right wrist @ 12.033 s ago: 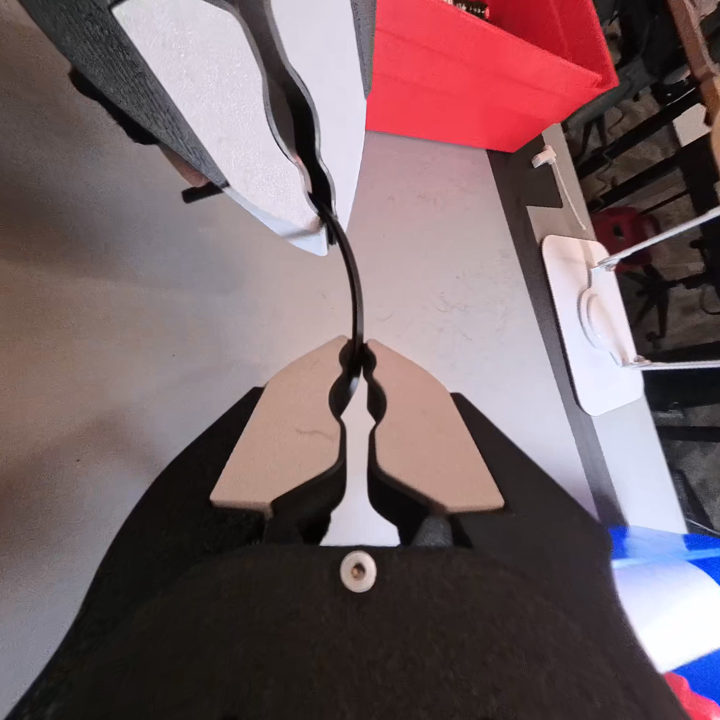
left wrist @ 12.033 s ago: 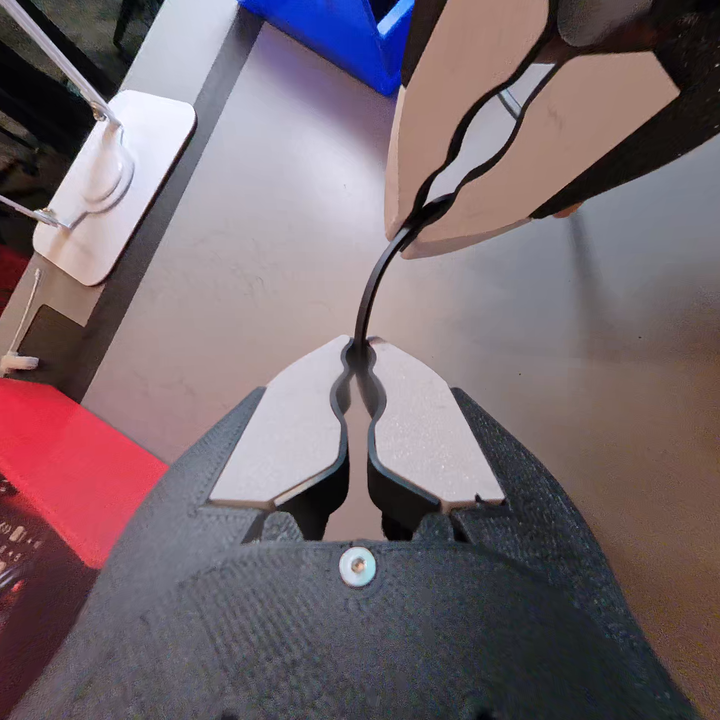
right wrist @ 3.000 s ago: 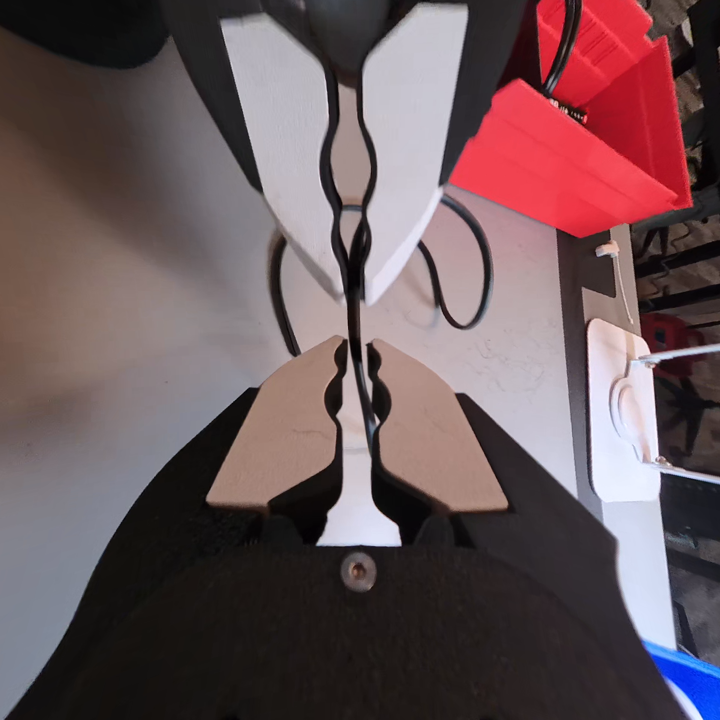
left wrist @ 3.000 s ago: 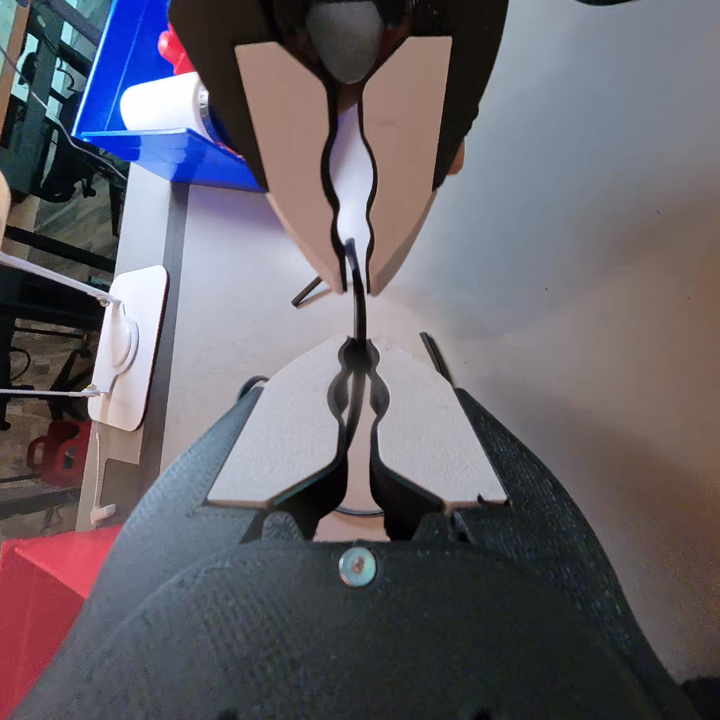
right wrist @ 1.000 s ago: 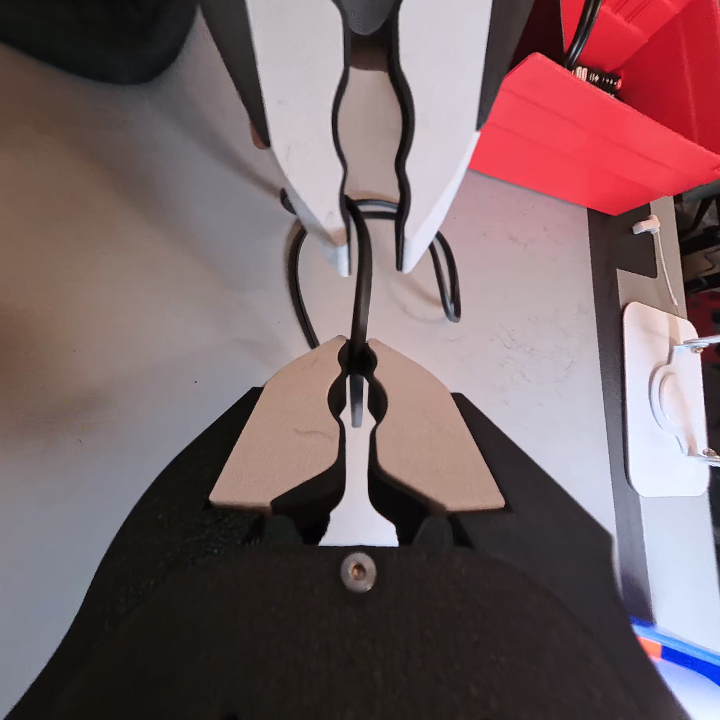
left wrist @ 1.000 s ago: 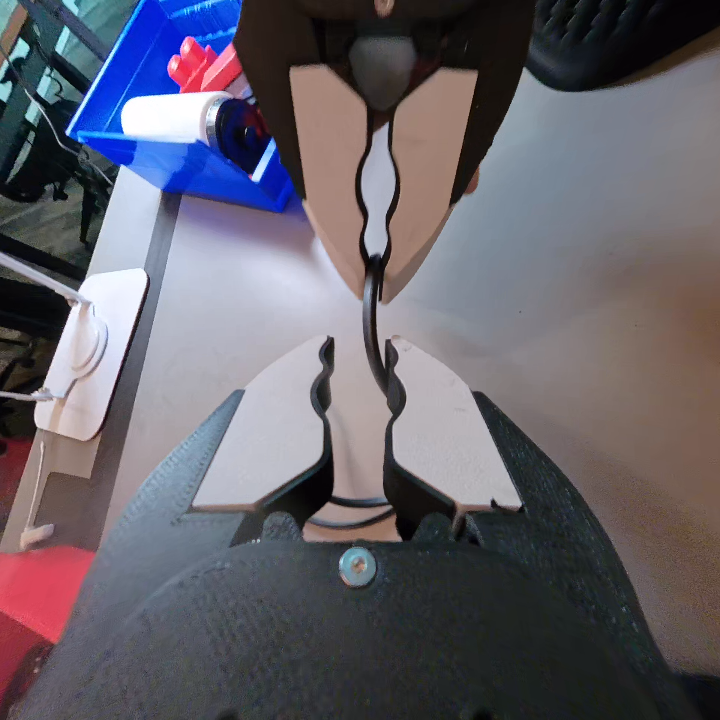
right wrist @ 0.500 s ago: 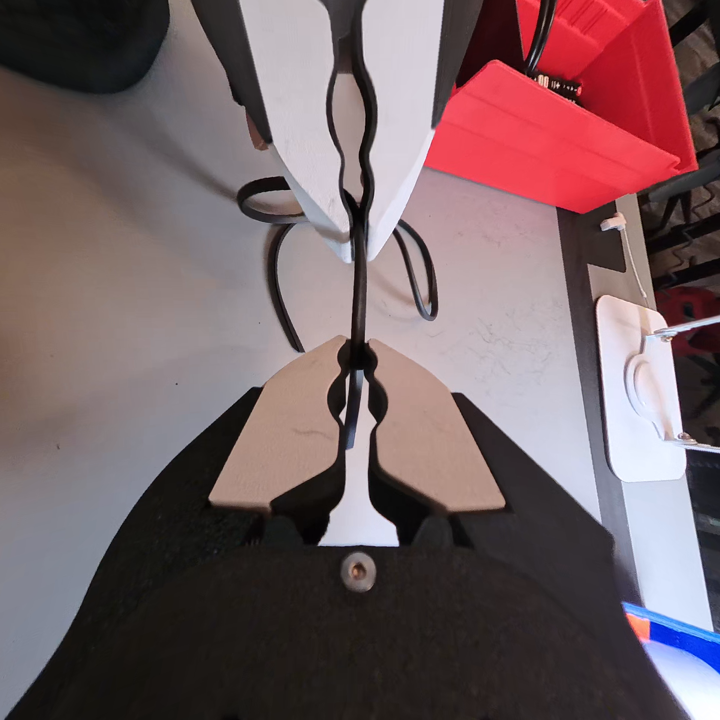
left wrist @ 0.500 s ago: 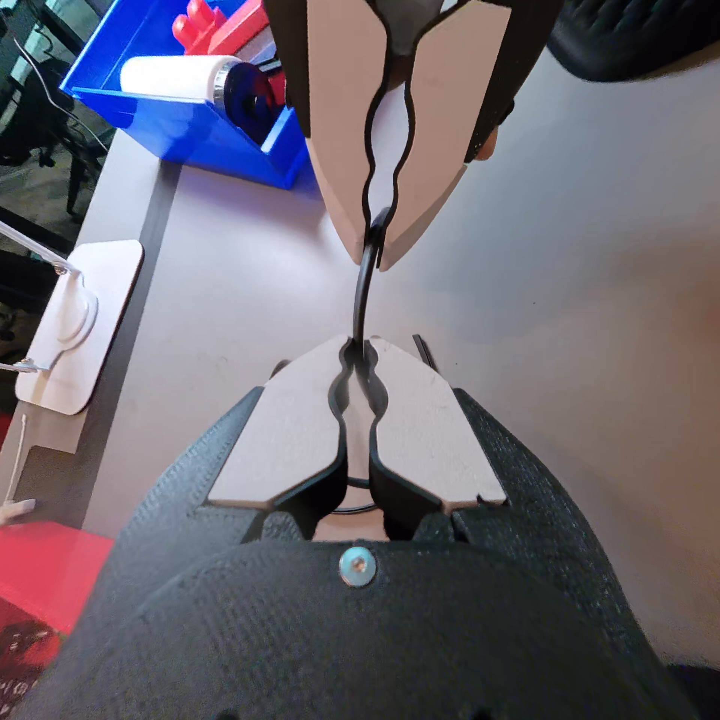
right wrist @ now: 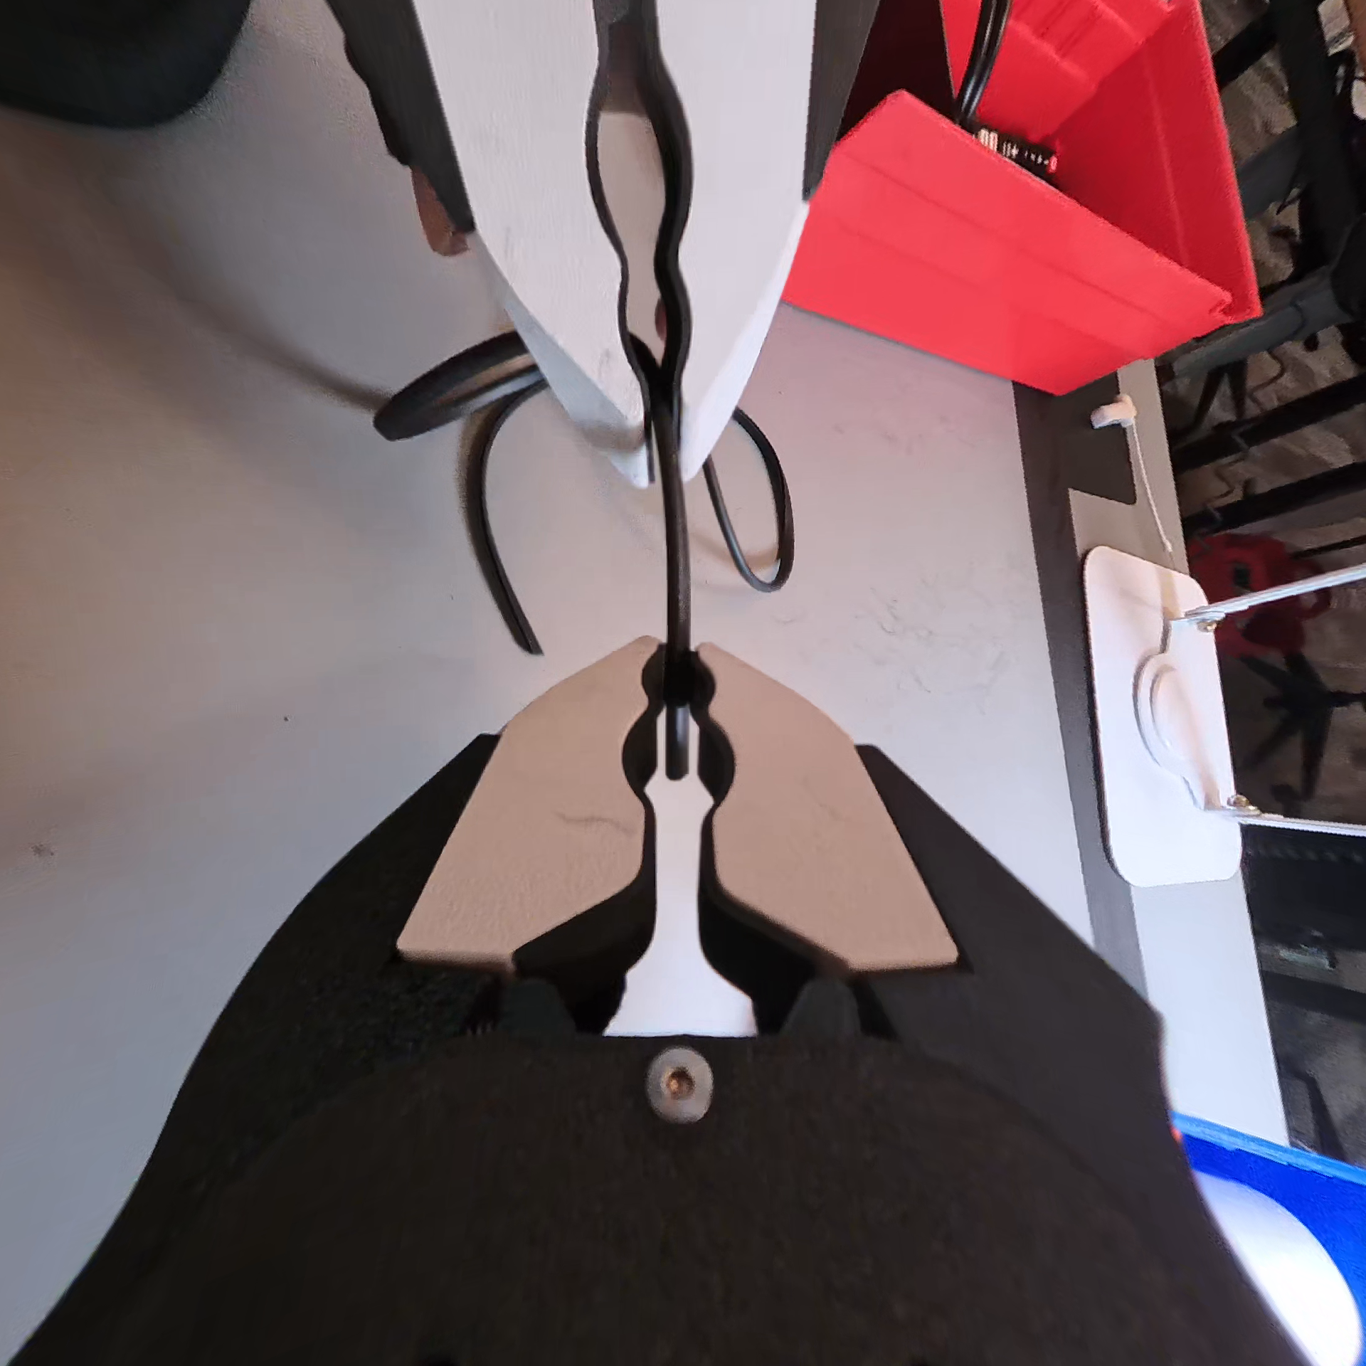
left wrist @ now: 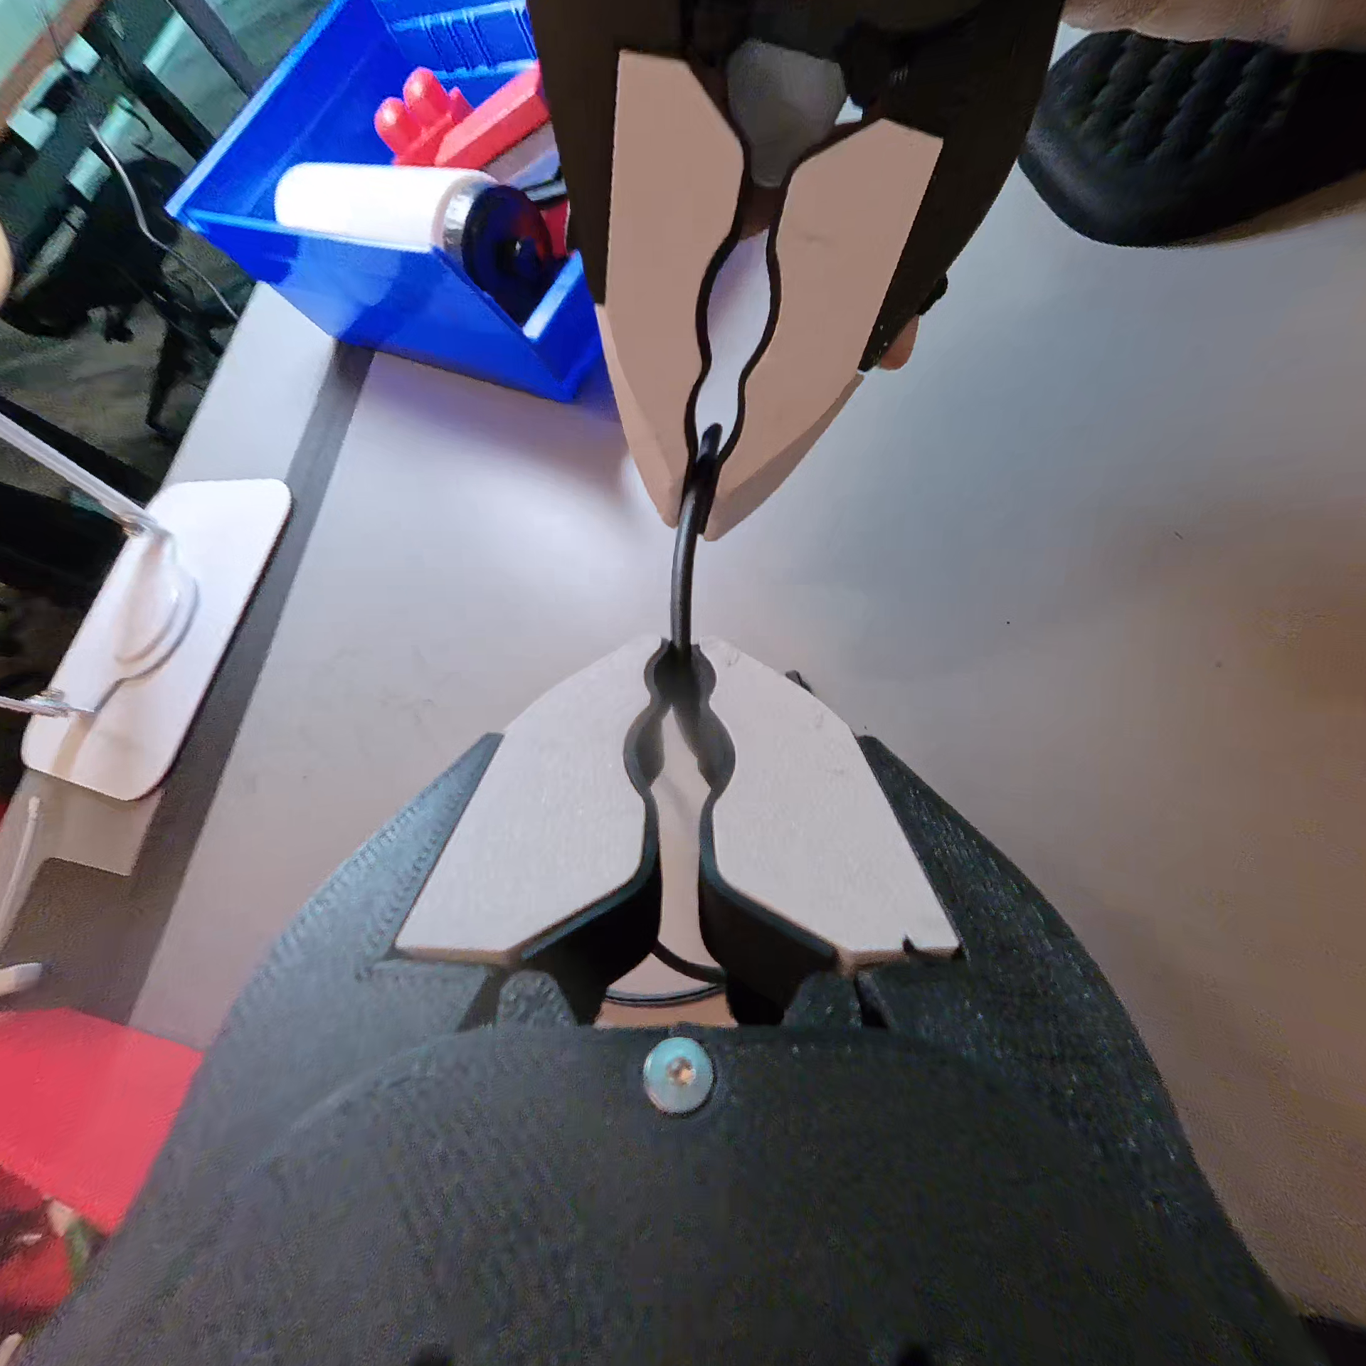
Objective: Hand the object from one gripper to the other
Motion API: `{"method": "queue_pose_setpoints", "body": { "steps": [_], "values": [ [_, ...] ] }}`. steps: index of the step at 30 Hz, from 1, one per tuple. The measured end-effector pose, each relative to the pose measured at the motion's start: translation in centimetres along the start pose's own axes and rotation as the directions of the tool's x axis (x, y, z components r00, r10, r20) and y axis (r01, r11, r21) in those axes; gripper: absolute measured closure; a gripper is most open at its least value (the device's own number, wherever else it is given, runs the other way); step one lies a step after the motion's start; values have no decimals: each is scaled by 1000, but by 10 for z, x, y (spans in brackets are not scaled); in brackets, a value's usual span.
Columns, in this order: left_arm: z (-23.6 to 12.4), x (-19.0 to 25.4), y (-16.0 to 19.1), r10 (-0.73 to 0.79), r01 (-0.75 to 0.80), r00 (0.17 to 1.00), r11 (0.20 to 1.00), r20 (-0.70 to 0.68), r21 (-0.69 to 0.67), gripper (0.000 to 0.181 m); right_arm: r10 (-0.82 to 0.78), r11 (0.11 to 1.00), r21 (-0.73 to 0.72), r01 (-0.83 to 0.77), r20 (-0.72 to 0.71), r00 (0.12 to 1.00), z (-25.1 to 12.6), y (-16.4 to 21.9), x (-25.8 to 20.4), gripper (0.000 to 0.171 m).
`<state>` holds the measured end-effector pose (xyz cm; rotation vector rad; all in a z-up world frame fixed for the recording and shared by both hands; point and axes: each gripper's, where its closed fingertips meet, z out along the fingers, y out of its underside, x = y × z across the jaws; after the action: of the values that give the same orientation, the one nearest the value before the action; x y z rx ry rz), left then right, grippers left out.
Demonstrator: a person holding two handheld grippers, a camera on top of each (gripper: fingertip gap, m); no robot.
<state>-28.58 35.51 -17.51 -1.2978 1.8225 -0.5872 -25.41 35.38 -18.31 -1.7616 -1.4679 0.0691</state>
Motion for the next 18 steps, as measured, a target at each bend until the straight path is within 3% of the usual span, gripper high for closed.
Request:
{"method": "queue_pose_setpoints", "body": {
  "steps": [2,6,9,14,18],
  "values": [
    [1,0,5,-17,17,1000,1000,-9,-19,177,-6,1000,-6,6,-9,1000,1,-2,0,167],
    [5,3,-3,13,-13,1000,1000,17,-20,156,-24,999,-24,24,-8,1000,3,-6,-4,167],
    [8,7,-12,70,-70,996,998,46,-10,175,-44,998,-43,44,-8,999,6,-6,-7,167],
    [2,-1,-9,35,-35,998,999,56,1,177,-59,998,-5,59,-45,997,-1,-11,-1,165],
    [-5,-10,-5,-14,13,998,1000,62,22,177,-71,997,33,73,-76,995,-9,-12,6,152]
  ]
}}
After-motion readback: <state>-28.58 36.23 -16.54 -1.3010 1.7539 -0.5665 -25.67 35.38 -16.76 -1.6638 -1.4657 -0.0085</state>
